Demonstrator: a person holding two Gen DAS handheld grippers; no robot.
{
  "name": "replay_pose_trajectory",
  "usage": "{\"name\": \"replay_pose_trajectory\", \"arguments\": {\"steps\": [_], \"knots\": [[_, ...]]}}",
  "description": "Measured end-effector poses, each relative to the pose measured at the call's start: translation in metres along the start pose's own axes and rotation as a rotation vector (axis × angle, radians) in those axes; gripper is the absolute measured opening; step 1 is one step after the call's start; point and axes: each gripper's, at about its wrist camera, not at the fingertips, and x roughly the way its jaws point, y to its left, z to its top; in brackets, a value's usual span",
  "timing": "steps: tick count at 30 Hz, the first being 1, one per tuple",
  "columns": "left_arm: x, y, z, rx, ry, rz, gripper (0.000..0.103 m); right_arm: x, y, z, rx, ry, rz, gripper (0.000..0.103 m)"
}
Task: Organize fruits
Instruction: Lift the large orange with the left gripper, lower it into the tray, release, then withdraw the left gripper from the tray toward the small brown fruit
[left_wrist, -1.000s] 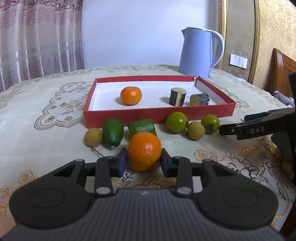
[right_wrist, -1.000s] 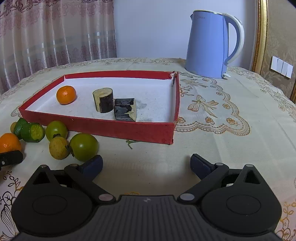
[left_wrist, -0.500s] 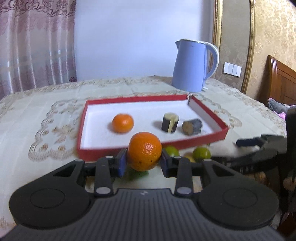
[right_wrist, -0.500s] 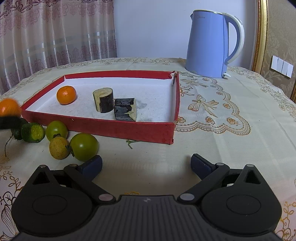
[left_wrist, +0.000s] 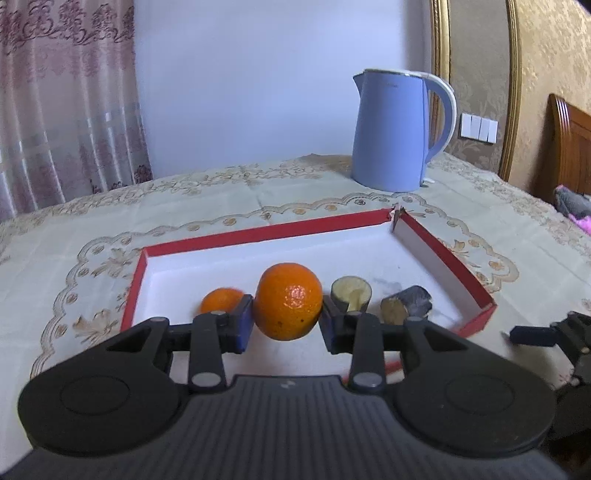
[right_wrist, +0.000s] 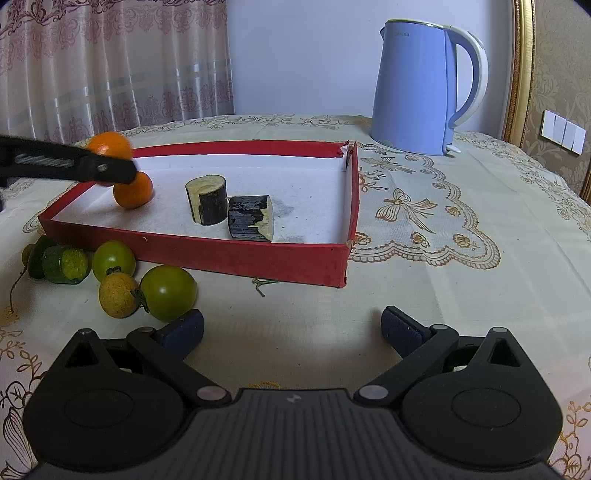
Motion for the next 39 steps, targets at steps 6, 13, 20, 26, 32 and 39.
{"name": "replay_pose_trajectory", "arguments": {"steps": [6, 13, 20, 26, 32, 39], "knots": [[0.03, -0.001, 0.005, -0.007, 0.039, 0.023, 0.034, 0.0, 0.0, 0.0, 0.0, 0.0, 0.0, 0.103], [0.051, -0.002, 0.005, 0.004, 0.044, 0.049, 0.034, 0.0, 0.0, 0.0, 0.0, 0.0, 0.0, 0.103], [0.055, -0.005, 0.006, 0.013, 0.0, 0.051, 0.078, 0.0, 0.0, 0.0, 0.0, 0.0, 0.0, 0.103], [0.035, 0.002, 0.009, 0.018, -0.033, 0.114, 0.098, 0.0, 0.0, 0.0, -0.001, 0.0, 0.0, 0.103], [-0.029, 0.034, 0.002, -0.056, -0.152, 0.139, 0.099, 0.0, 0.0, 0.0, -0.001, 0.0, 0.0, 0.103], [-0.081, 0.061, -0.045, -0.127, -0.158, 0.161, 0.101, 0.0, 0.0, 0.0, -0.001, 0.0, 0.0, 0.103]]}}
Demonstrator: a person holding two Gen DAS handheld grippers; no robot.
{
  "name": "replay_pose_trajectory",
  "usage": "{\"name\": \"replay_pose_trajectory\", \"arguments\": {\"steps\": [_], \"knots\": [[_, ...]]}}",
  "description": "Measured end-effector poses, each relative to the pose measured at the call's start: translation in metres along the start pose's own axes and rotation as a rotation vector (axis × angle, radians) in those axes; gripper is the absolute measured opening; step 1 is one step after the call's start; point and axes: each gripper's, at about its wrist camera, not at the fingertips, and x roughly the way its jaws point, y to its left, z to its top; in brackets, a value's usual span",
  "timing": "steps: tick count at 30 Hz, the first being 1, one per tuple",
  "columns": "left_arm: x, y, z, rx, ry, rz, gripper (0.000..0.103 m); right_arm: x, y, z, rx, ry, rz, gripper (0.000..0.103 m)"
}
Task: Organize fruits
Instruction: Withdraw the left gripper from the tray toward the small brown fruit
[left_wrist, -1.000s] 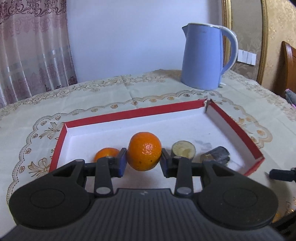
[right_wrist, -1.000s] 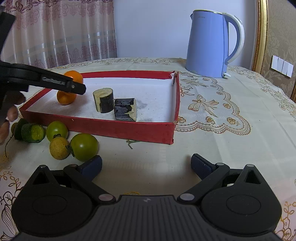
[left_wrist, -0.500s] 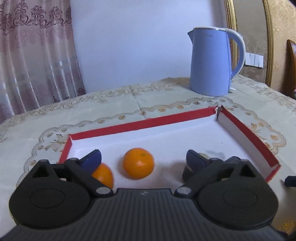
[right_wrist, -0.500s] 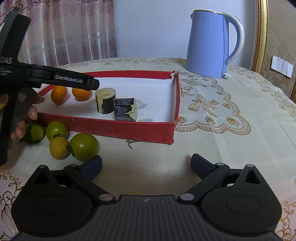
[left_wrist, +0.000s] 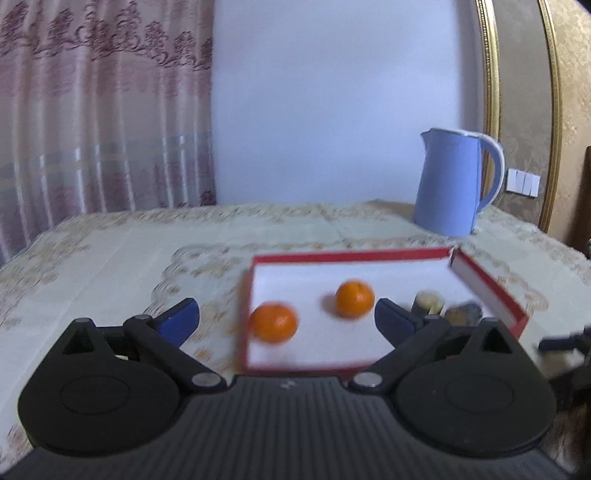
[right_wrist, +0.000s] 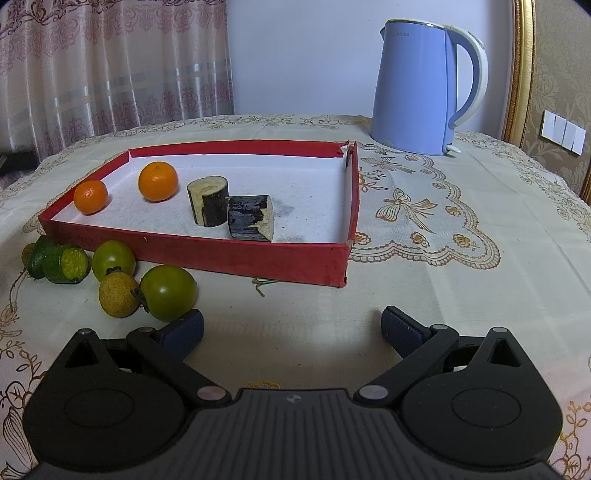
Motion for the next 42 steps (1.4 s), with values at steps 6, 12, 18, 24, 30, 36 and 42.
{"name": "replay_pose_trajectory", "arguments": {"steps": [6, 12, 18, 24, 30, 36, 42], "knots": [[-0.024, 0.01, -0.029, 0.029, 0.007, 0.03, 0.1, 0.0, 0.0, 0.0, 0.0, 0.0, 0.0, 0.103], [-0.027, 0.005, -0.04, 0.138, -0.024, 0.114, 0.093, 0.0, 0.0, 0.0, 0.0, 0.0, 0.0, 0.103], [-0.025, 0.013, -0.046, 0.16, -0.001, 0.126, 0.089, 0.0, 0.0, 0.0, 0.0, 0.0, 0.0, 0.103], [-0.007, 0.029, -0.046, 0.058, 0.084, 0.054, 0.089, 0.0, 0.0, 0.0, 0.0, 0.0, 0.0, 0.103], [0.012, 0.025, -0.048, 0.03, 0.142, 0.024, 0.09, 0.0, 0.0, 0.0, 0.0, 0.0, 0.0, 0.103], [0.009, 0.04, -0.051, 0.023, 0.155, 0.057, 0.088, 0.0, 0.0, 0.0, 0.0, 0.0, 0.0, 0.103], [0.016, 0.05, -0.052, -0.033, 0.193, 0.03, 0.088, 0.0, 0.0, 0.0, 0.0, 0.0, 0.0, 0.103]]}}
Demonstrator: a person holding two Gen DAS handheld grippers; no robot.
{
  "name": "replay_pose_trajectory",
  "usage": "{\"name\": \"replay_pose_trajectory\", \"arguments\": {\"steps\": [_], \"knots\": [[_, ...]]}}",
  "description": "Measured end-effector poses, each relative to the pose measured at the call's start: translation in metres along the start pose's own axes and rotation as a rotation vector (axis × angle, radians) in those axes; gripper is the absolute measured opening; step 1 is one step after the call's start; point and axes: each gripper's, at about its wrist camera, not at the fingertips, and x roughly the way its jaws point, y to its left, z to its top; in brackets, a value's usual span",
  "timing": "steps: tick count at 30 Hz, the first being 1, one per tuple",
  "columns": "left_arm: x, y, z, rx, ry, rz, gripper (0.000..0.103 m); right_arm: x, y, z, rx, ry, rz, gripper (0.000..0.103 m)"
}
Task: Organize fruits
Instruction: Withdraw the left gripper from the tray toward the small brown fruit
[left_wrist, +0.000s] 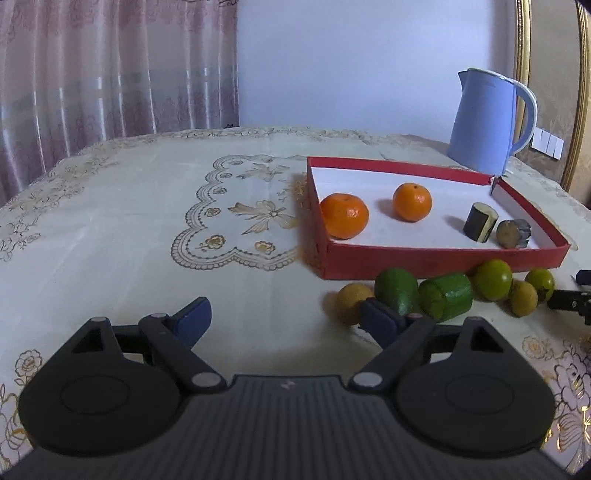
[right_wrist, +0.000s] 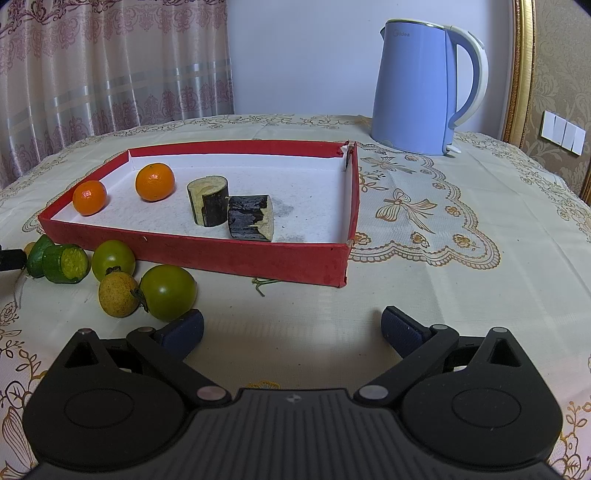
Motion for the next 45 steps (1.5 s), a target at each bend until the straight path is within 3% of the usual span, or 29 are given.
{"name": "replay_pose_trajectory", "arguments": {"steps": [9, 13, 22, 26, 31, 42, 45], "knots": [[0.007, -0.007, 0.005, 0.001, -0.008, 0.002, 0.091, 0.0, 0.0, 0.0, 0.0, 0.0, 0.0, 0.103], [0.003, -0.003, 0.006, 0.014, -0.044, 0.051, 0.093, 0.0, 0.0, 0.0, 0.0, 0.0, 0.0, 0.103], [0.008, -0.015, 0.016, -0.007, -0.03, 0.014, 0.095, 0.0, 0.0, 0.0, 0.0, 0.0, 0.0, 0.103], [0.004, -0.013, 0.011, 0.044, 0.004, 0.06, 0.095, 0.0, 0.0, 0.0, 0.0, 0.0, 0.0, 0.103], [-0.004, 0.0, 0.0, 0.029, 0.003, 0.05, 0.092, 0.0, 0.0, 0.0, 0.0, 0.0, 0.0, 0.103], [0.009, -0.016, 0.01, 0.03, -0.009, 0.003, 0.093, 0.0, 0.0, 0.0, 0.0, 0.0, 0.0, 0.103], [0.014, -0.02, 0.009, 0.056, -0.003, 0.067, 0.093, 0.0, 0.0, 0.0, 0.0, 0.0, 0.0, 0.103]]}}
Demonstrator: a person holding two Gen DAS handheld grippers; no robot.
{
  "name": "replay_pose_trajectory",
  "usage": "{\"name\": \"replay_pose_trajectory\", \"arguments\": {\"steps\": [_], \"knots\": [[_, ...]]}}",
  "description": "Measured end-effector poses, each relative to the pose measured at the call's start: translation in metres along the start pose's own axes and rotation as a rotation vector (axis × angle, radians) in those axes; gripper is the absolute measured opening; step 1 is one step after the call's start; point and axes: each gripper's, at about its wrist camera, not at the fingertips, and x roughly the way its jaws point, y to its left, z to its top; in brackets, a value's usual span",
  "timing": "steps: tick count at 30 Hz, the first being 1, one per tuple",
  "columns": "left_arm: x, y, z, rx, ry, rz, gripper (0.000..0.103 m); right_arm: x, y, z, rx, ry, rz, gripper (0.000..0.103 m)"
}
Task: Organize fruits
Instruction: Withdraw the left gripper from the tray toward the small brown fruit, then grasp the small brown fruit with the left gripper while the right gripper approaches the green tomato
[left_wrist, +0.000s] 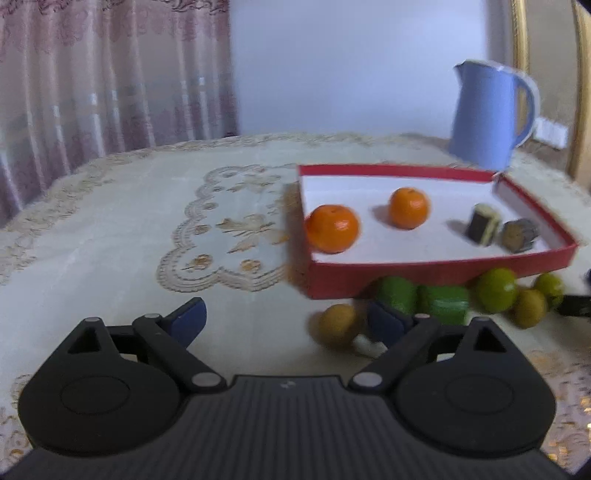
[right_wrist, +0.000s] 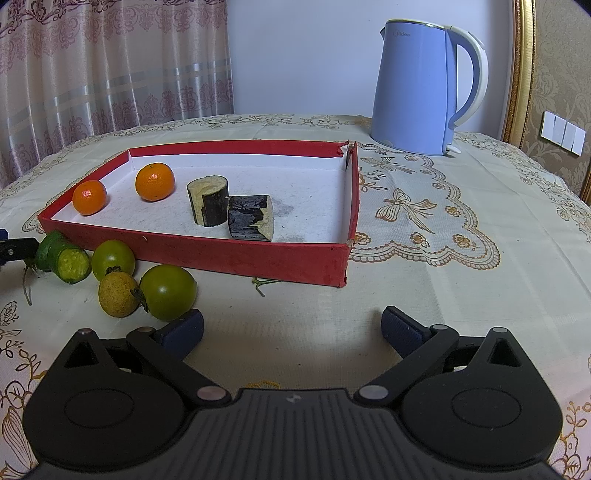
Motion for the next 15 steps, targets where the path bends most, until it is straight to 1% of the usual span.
{"name": "replay_pose_trajectory", "arguments": {"steps": [1, 4, 6, 8, 12, 14, 15], "knots": [[0.001, 0.0, -0.001, 0.009, 0.004, 0.009, 0.093, 0.0, 0.0, 0.0, 0.0, 0.0, 0.0, 0.103], [0.003, 0.006, -0.002, -0.014, 0.028, -0.019, 0.091, 0.0, 0.0, 0.0, 0.0, 0.0, 0.0, 0.103], [0.005, 0.008, -0.003, -0.027, 0.038, -0.038, 0.087, 0.0, 0.001, 0.0, 0.0, 0.0, 0.0, 0.103], [0.007, 0.002, -0.002, -0.004, 0.047, -0.035, 0.077, 0.0, 0.002, 0.0, 0.0, 0.0, 0.0, 0.103], [0.009, -0.007, -0.001, 0.032, 0.036, -0.045, 0.064, 0.0, 0.0, 0.0, 0.0, 0.0, 0.0, 0.103], [0.009, -0.008, 0.0, 0.03, 0.033, -0.074, 0.048, 0.0, 0.0, 0.0, 0.0, 0.0, 0.0, 0.103], [0.008, -0.008, -0.001, 0.034, 0.028, -0.093, 0.045, 0.0, 0.0, 0.0, -0.001, 0.0, -0.001, 0.103]]}}
